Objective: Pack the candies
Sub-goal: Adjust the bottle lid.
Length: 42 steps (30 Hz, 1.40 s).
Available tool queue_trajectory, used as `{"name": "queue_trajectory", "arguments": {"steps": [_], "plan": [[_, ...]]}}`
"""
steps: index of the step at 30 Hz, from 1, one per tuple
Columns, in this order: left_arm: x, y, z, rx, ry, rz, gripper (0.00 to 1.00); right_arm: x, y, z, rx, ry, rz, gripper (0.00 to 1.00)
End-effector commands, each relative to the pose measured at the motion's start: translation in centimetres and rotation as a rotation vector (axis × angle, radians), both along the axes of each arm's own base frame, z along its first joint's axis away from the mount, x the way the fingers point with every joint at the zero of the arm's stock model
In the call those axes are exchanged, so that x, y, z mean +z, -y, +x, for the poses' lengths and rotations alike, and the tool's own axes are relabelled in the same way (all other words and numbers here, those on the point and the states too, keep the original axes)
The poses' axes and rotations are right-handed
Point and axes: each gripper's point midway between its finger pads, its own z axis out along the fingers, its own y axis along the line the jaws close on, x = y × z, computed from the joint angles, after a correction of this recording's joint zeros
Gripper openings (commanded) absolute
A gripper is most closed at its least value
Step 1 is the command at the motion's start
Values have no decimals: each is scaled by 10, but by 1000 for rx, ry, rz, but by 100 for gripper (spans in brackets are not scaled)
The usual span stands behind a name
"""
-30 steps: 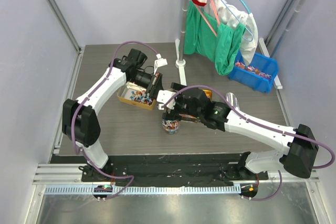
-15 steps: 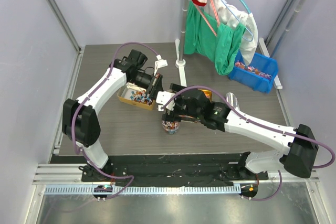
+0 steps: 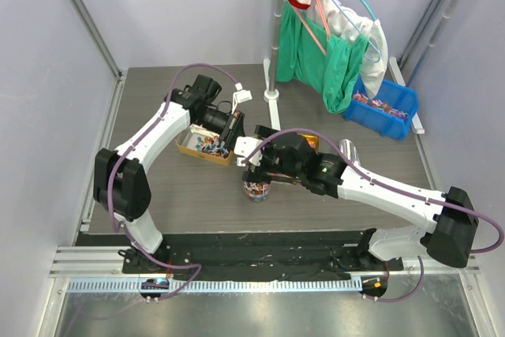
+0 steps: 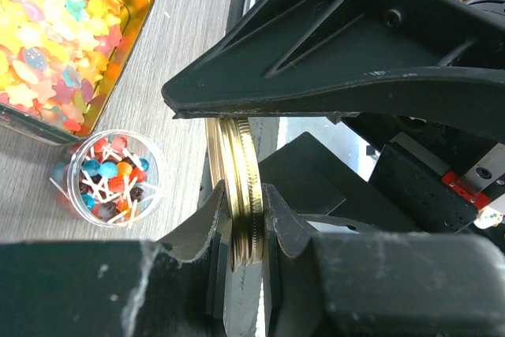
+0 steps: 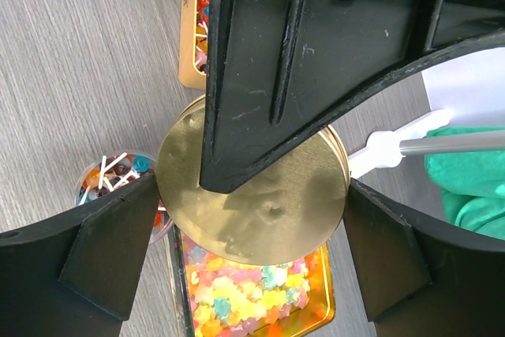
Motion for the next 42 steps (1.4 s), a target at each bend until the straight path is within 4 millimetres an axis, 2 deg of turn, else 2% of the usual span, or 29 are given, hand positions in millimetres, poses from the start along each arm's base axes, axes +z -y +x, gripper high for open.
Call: {"name": "queue_trajectory", "arguments": {"steps": [1,4,5,8,10,12,13,14,16,17,19,20,23,26,28,29,30,32,33,34,35,37,38,40,41,42], "plan": [[0,0,2,-3,24,-13,0,37,-12,-1,19,28,104,98],[0,0,2,-4,19,-13,0,37,-13,-4,31,20,100,83],[1,0,2,-3,22,-14,0,35,-13,-3,32,18,92,74],[0,1,3,-4,21,-15,0,33,-13,-4,35,17,85,61],[0,1,2,-5,21,-15,0,30,-12,-3,35,20,75,59],[1,0,3,-3,25,-15,6,29,-11,-3,34,22,74,57],[1,0,3,-3,26,-16,11,28,-11,-4,38,23,69,56],[1,0,3,-3,29,-16,23,27,-11,-3,38,25,62,56],[3,0,2,-5,36,-18,30,25,-10,-3,38,23,52,56],[4,-1,2,-4,43,-22,43,25,-10,-4,40,23,52,55],[8,-2,3,2,61,-22,58,25,-10,-5,44,23,48,55],[10,-5,6,14,67,-21,70,23,-8,-5,45,23,41,55],[20,-16,12,51,119,-29,86,19,-6,-6,47,23,31,56],[27,-30,21,112,172,-29,94,12,-2,-9,56,18,14,56],[18,-39,26,155,201,13,98,7,1,-13,66,15,-1,56],[21,-44,25,168,245,21,100,6,3,-13,67,11,-4,56],[15,-47,29,178,301,39,100,6,3,-14,70,9,-2,56],[-6,-55,30,215,340,98,100,5,4,-18,97,-18,6,56],[-3,-56,32,225,407,86,100,4,5,-19,100,-32,5,56],[-20,-60,28,226,403,105,100,3,9,-17,94,-47,0,56],[-26,-62,28,235,428,116,100,-1,8,-18,108,-69,-4,56],[-27,-63,32,243,544,88,100,-6,14,-14,93,-95,-11,56],[-45,-66,25,240,540,99,100,-12,13,-13,96,-115,-19,56],[-46,-67,29,245,654,74,100,-17,15,-11,90,-139,-18,56],[-63,-69,22,233,651,78,100,-20,17,-9,83,-148,-21,56],[-66,-67,18,215,670,53,100,-24,17,-9,85,-158,-28,56]]}}
